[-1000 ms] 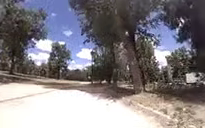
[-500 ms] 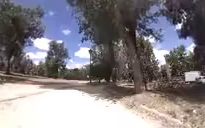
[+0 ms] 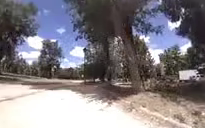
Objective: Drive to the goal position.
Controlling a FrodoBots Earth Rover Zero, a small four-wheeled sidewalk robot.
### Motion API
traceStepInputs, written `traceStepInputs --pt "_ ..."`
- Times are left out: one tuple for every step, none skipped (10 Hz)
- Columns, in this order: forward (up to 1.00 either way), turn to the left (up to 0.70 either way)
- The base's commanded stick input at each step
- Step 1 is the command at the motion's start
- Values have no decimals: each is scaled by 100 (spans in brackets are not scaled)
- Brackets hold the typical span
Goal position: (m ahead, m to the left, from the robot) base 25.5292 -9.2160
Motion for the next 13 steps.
traceStepInputs --pt "0 0" --pt "0 0" --pt "0 0" --pt "0 0" --pt "0 0" --pt "0 0" --pt "0 0" --pt "0 0" --pt "34 27" --pt "50 44" --pt "50 50" --pt "50 50" --pt "50 50"
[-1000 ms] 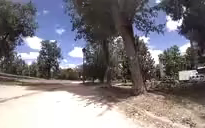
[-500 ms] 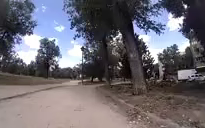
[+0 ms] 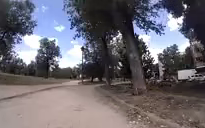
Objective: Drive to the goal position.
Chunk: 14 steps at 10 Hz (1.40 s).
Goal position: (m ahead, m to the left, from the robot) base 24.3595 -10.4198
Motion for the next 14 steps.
traceStepInputs --pt "50 50" --pt "50 50" --pt "50 50" --pt "50 34" --pt "50 0" --pt "50 0" --pt "50 0" --pt "50 0" --pt "50 0" --pt "50 0" --pt "50 0" --pt "50 0" --pt "50 0" --pt "50 0"
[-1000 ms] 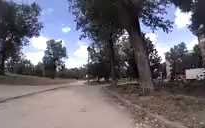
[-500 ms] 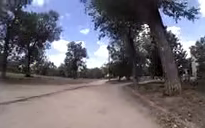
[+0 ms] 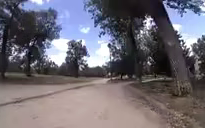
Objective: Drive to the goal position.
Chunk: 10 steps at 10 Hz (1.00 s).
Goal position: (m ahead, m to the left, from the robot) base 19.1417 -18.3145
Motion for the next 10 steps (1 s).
traceStepInputs --pt "50 0" --pt "50 -15" --pt "50 -38" --pt "50 -26" --pt "50 0" --pt "50 0" --pt "50 0" --pt "50 0" --pt "50 0" --pt "50 0"
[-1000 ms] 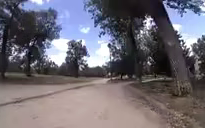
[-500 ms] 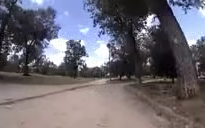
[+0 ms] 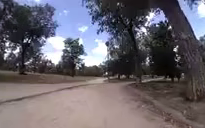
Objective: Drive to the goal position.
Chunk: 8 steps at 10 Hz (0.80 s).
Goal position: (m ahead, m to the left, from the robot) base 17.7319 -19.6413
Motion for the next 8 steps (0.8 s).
traceStepInputs --pt "50 0" --pt "50 0" --pt "50 0" --pt "50 0" --pt "50 0" --pt "50 0" --pt "50 0" --pt "50 0"
